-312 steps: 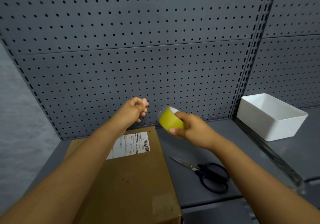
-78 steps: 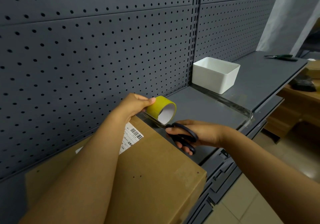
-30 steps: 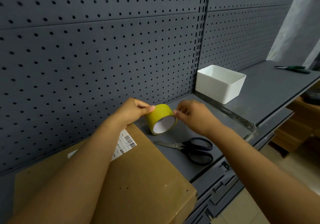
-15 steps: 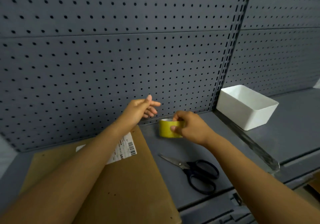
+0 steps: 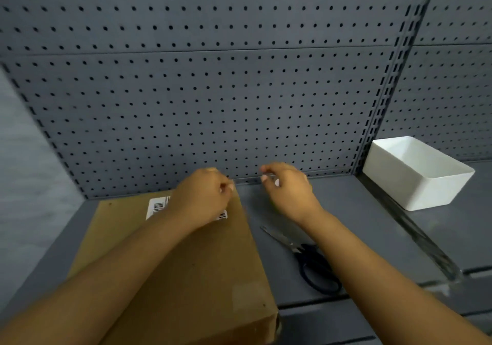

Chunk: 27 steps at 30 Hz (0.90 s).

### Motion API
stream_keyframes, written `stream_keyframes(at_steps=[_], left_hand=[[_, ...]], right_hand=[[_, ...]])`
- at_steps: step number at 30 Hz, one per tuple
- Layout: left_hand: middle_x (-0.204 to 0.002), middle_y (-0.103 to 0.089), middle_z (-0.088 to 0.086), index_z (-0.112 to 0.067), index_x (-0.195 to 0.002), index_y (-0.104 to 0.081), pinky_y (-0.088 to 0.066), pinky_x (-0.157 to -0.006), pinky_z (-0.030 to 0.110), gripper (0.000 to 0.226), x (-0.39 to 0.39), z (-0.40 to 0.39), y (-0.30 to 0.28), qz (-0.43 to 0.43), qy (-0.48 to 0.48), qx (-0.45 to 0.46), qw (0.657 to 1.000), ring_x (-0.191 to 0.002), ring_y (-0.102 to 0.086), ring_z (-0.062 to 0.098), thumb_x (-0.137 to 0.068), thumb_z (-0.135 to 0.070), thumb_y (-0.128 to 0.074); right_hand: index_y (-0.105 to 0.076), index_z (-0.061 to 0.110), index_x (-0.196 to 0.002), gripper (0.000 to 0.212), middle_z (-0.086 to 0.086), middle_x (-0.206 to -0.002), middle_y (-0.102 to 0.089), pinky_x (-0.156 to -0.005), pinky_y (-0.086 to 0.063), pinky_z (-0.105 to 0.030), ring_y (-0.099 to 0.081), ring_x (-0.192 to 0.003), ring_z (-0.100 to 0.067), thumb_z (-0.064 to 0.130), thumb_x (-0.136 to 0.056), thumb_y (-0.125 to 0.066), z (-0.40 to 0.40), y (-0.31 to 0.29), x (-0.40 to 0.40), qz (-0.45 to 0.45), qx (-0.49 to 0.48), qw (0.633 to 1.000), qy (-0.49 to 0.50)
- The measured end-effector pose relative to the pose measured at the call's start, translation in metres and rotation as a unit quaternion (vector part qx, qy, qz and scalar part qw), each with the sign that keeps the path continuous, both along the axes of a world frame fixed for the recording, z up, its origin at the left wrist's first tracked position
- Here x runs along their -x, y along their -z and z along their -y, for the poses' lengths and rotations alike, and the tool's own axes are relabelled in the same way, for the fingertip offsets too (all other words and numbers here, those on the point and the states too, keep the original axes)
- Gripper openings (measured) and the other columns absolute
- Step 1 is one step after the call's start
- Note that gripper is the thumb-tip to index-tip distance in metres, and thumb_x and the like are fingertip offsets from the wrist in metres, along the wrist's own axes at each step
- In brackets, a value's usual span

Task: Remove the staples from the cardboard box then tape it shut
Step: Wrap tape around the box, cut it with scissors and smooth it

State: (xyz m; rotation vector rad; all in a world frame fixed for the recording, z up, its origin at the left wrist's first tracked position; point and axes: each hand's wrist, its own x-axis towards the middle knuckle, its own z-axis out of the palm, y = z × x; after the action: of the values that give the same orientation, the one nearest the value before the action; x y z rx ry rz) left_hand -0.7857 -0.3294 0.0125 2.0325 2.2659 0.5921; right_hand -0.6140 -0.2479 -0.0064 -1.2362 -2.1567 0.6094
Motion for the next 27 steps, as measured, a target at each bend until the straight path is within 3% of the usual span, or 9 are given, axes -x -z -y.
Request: stream_keyframes(at_steps=[3,7,10,12,15,18,22,25,27], left_hand=[[-0.132,-0.050,-0.002,-0.017,-0.130,-0.056,-0.041,-0.099,0.037,0.036,-0.008,0.014,0.009,-0.037,0.040,0.015,0.998,-0.119,-0.046,0.019,-0.100,-0.030,-0.039],[-0.152,-0.031,-0.005,-0.025,-0.149,-0.031,-0.026,-0.114,0.034,0.047,-0.002,0.020,0.019,-0.027,0.045,0.034,0.998,-0.135,-0.032,0.015,-0.102,-0.031,-0.032],[-0.157,-0.023,-0.006,-0.027,-0.151,-0.025,-0.021,-0.117,0.036,0.049,0.000,0.020,0.023,-0.022,0.055,0.047,0.997,-0.143,-0.023,0.015,-0.103,-0.035,-0.028],[-0.158,-0.021,-0.006,-0.024,-0.151,-0.025,-0.015,-0.119,0.036,0.049,0.001,0.020,0.024,-0.008,0.067,0.048,0.997,-0.146,-0.014,0.013,-0.103,-0.035,-0.027],[-0.158,-0.020,-0.005,-0.023,-0.152,-0.022,-0.011,-0.120,0.033,0.050,0.002,0.020,0.026,0.001,0.079,0.044,0.996,-0.147,-0.010,0.010,-0.103,-0.034,-0.027],[-0.159,-0.017,-0.005,-0.022,-0.152,-0.019,-0.007,-0.120,0.030,0.050,0.003,0.020,0.027,-0.007,0.080,0.049,0.996,-0.146,-0.008,0.007,-0.104,-0.032,-0.025],[-0.159,-0.015,-0.006,-0.022,-0.152,-0.017,-0.005,-0.120,0.028,0.050,0.002,0.022,0.025,-0.007,0.081,0.055,0.995,-0.146,-0.006,0.007,-0.104,-0.034,-0.025],[-0.160,-0.013,-0.007,-0.022,-0.152,-0.016,-0.002,-0.119,0.025,0.050,0.003,0.021,0.025,-0.015,0.084,0.056,0.995,-0.146,-0.005,0.006,-0.104,-0.033,-0.024],[-0.160,-0.012,-0.007,-0.022,-0.152,-0.017,-0.001,-0.118,0.025,0.050,0.004,0.021,0.025,-0.013,0.090,0.061,0.994,-0.146,-0.004,0.006,-0.104,-0.033,-0.024]], right_hand=[[-0.038,0.017,-0.146,0.050,-0.004,-0.150,-0.040,-0.115,-0.027,-0.036,-0.032,-0.140,-0.021,0.032,-0.099,-0.046,0.027,-0.002,0.024,-0.027,0.119,0.990,-0.077],[-0.006,0.025,-0.153,0.061,0.007,-0.160,-0.011,-0.117,-0.011,-0.024,-0.013,-0.147,-0.010,0.045,-0.102,-0.031,0.055,0.014,0.033,-0.060,0.253,0.949,-0.177],[-0.009,0.026,-0.153,0.061,0.008,-0.160,-0.013,-0.120,-0.017,-0.030,-0.017,-0.145,-0.009,0.046,-0.101,-0.033,0.045,0.010,0.026,-0.059,0.287,0.937,-0.188],[-0.020,0.023,-0.152,0.061,0.006,-0.157,-0.025,-0.119,-0.020,-0.033,-0.025,-0.143,-0.010,0.050,-0.099,-0.034,0.035,0.003,0.029,-0.066,0.312,0.928,-0.192],[-0.025,0.018,-0.151,0.082,0.001,-0.157,-0.027,-0.119,-0.017,-0.031,-0.026,-0.143,-0.013,0.068,-0.087,-0.032,0.040,0.008,0.044,-0.095,0.292,0.939,-0.158],[-0.015,0.016,-0.154,0.061,0.000,-0.160,-0.017,-0.118,-0.013,-0.026,-0.017,-0.146,-0.013,0.047,-0.102,-0.025,0.042,0.020,0.050,-0.107,0.256,0.949,-0.152],[-0.038,0.023,-0.146,0.061,0.002,-0.148,-0.043,-0.117,-0.026,-0.036,-0.038,-0.137,-0.012,0.056,-0.097,-0.026,0.035,0.021,0.043,-0.100,0.296,0.934,-0.174],[-0.025,0.024,-0.151,0.053,0.006,-0.153,-0.033,-0.118,-0.021,-0.030,-0.030,-0.140,-0.006,0.046,-0.103,-0.023,0.036,0.026,0.041,-0.102,0.267,0.942,-0.176],[-0.023,0.025,-0.151,0.055,0.009,-0.154,-0.031,-0.118,-0.020,-0.029,-0.028,-0.140,-0.005,0.048,-0.102,-0.023,0.029,0.019,0.033,-0.038,0.288,0.933,-0.213]])
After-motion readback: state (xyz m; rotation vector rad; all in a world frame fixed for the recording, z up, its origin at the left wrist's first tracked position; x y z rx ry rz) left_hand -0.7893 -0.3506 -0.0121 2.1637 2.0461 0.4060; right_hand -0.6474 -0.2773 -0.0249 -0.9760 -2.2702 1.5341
